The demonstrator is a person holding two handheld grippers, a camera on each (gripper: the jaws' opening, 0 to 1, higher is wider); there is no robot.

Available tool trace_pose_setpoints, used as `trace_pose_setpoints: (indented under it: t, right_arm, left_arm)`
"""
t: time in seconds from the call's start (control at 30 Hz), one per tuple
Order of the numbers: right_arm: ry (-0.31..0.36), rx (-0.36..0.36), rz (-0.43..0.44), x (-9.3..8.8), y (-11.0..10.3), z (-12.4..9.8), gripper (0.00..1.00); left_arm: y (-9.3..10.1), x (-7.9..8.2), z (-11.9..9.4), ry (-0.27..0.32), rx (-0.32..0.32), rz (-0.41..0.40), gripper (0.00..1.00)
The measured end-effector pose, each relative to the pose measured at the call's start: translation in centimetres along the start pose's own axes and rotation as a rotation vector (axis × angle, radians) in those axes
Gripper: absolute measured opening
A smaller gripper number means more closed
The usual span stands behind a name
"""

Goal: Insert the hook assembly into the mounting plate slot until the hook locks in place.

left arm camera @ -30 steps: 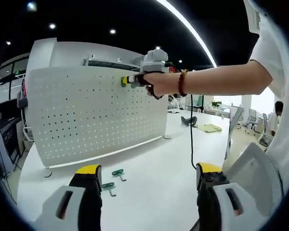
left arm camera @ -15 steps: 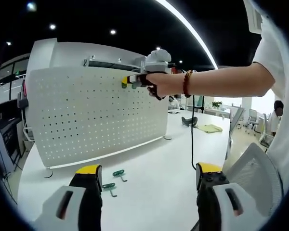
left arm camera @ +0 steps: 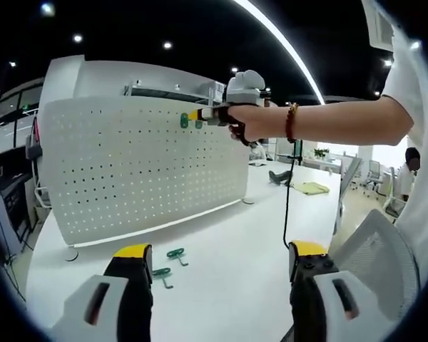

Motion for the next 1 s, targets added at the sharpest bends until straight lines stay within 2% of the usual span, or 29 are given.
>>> trace_pose_setpoints:
  t: [0.4,0.6,0.7,0.8,0.87,1.0]
  right_arm:
    - [-0.022,0.003,0.037,-1.7,-0.3,-1.9,0.16]
    - [-0.052,0.03,0.044,-3.4,-0.8,-2.6,0.15]
    - [-0.062,0.032,0.082,-4.0,-0.8,-3.1,0.15]
    - [-0.073,0.041,0.09,-4.6,-0.8,-3.4,0.15]
    - [-0.063,0.045,0.127,-4.6,-0.8,-3.8,0.15]
    - [-0.067,0.061,0.103,-5.1,-1.1,-4.5,0.18]
  left_arm:
    - [-0.7,-0.8,-0.2,-0.034,0.01,0.007,0.78]
    - [-0.8,-1.3,0.1,-0.063,-0.003,0.015,0.77]
    - [-1.0,-1.3,0.1,-0.059,-0.004,0.01,0.76]
    - [-1.3,-1.4,0.2,-0.075,0.0,0.016,0.74]
    - [-1.5,-1.6,0.3,-0.086,0.002,0.02,0.74]
    - [-1.7,-1.8,0.5,-0.102,-0.003,0.031,0.74]
Point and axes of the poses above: the point that each gripper's makers call its tool centre point, and the gripper's own axes: z roughly forward along the fingers, y roughly to its right, x roughly out of its top, the point moved 6 cm from there along -z, roughly backward along the fingers, and after that the axes turned 1 degree about z, right-handed, at the moved point
